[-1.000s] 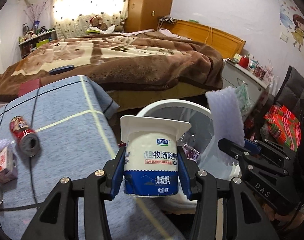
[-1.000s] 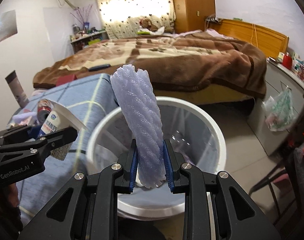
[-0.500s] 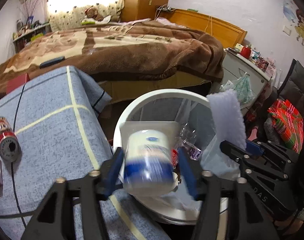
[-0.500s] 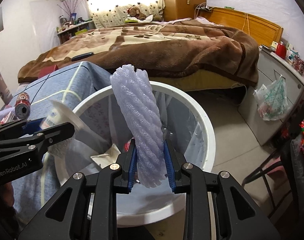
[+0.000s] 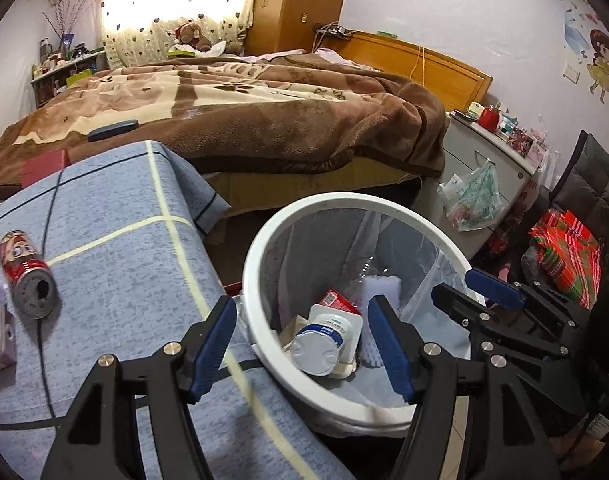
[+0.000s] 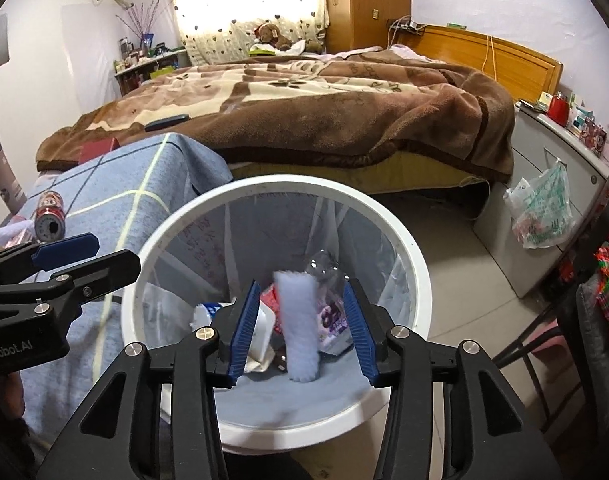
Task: Collect trash
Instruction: 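Open both tools to drop the yogurt cup and foam net into the bin, then move both open tools back toward the red cans on the table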
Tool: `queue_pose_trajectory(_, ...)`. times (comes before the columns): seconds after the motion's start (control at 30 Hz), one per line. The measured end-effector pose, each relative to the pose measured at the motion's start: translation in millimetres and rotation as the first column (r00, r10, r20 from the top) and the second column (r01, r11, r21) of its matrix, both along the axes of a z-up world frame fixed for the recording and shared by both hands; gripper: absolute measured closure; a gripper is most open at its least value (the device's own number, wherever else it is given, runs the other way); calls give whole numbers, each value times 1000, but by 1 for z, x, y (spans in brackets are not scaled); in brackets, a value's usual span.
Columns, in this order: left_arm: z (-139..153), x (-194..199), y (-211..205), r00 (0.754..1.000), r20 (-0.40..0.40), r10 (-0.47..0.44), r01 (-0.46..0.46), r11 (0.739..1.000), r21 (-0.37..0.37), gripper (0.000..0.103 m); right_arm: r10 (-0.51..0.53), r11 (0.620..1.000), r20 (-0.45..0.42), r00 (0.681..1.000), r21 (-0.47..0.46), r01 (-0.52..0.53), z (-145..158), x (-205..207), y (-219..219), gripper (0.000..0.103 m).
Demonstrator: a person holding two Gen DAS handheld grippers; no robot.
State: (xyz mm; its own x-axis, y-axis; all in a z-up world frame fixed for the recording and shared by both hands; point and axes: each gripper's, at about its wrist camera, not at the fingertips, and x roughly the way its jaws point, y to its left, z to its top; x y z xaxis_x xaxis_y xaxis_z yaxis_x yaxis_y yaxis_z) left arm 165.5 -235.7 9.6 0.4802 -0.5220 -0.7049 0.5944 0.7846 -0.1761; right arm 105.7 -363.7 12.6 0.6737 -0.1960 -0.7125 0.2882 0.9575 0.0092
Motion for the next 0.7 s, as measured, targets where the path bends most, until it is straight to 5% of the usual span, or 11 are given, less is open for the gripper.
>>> queue_pose_trajectory(0.7,20,-12,83,988,49,147,-146,989,-35,33,82,997,86,993,-7,-81,21,2,47,57)
